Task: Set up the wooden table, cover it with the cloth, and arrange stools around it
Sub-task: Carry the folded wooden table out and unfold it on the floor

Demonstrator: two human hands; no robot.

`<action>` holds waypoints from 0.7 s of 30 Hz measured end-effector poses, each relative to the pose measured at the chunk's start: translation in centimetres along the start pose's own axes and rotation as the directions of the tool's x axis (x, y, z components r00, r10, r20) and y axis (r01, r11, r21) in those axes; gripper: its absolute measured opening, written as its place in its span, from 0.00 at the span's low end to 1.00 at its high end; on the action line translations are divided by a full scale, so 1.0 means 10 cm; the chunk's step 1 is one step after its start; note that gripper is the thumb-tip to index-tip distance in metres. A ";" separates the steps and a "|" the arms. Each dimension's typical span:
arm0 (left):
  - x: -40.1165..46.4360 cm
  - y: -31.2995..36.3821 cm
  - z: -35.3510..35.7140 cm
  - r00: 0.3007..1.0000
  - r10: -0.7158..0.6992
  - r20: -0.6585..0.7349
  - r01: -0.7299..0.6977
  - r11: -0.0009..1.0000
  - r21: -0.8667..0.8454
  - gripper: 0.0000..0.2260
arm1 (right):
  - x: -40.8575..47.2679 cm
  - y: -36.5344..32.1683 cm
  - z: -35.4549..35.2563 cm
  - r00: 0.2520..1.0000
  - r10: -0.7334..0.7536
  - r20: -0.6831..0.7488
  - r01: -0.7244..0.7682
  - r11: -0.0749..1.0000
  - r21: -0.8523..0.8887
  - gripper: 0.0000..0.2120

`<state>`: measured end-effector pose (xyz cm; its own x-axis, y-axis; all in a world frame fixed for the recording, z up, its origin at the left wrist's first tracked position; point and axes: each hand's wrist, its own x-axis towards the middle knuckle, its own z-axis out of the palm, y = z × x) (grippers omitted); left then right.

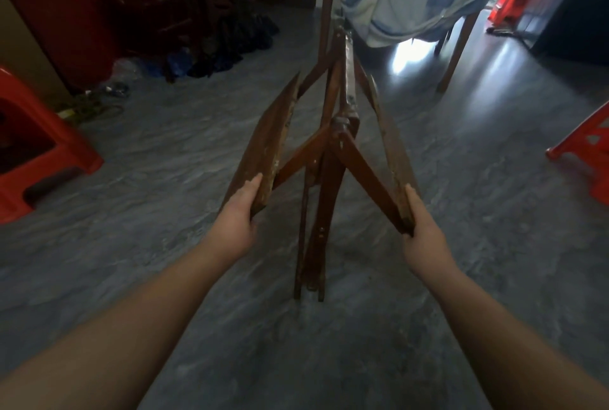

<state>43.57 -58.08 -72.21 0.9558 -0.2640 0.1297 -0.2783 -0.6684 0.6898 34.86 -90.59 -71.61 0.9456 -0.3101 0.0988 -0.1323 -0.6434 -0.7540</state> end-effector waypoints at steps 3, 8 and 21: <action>0.05 -0.05 -0.26 1.000 -0.006 0.008 0.006 0.997 0.076 0.36 | 0.01 -0.06 -0.25 1.000 -0.027 0.000 0.027 0.997 -0.072 0.40; 0.10 0.04 -0.69 0.998 -0.052 0.030 0.043 0.964 0.263 0.42 | 0.15 -0.04 -0.60 0.994 -0.110 0.020 0.111 0.962 -0.249 0.42; 0.28 0.63 -1.42 0.987 -0.139 0.080 0.074 0.836 0.543 0.45 | 0.12 -0.66 -1.10 0.999 -0.017 0.052 0.039 0.881 -0.471 0.41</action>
<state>45.82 -53.20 -57.39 0.9744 -0.2234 -0.0246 -0.2141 -0.9562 0.1995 33.56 -94.45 -59.38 0.9617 -0.2628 0.0778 -0.2197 -0.9087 -0.3549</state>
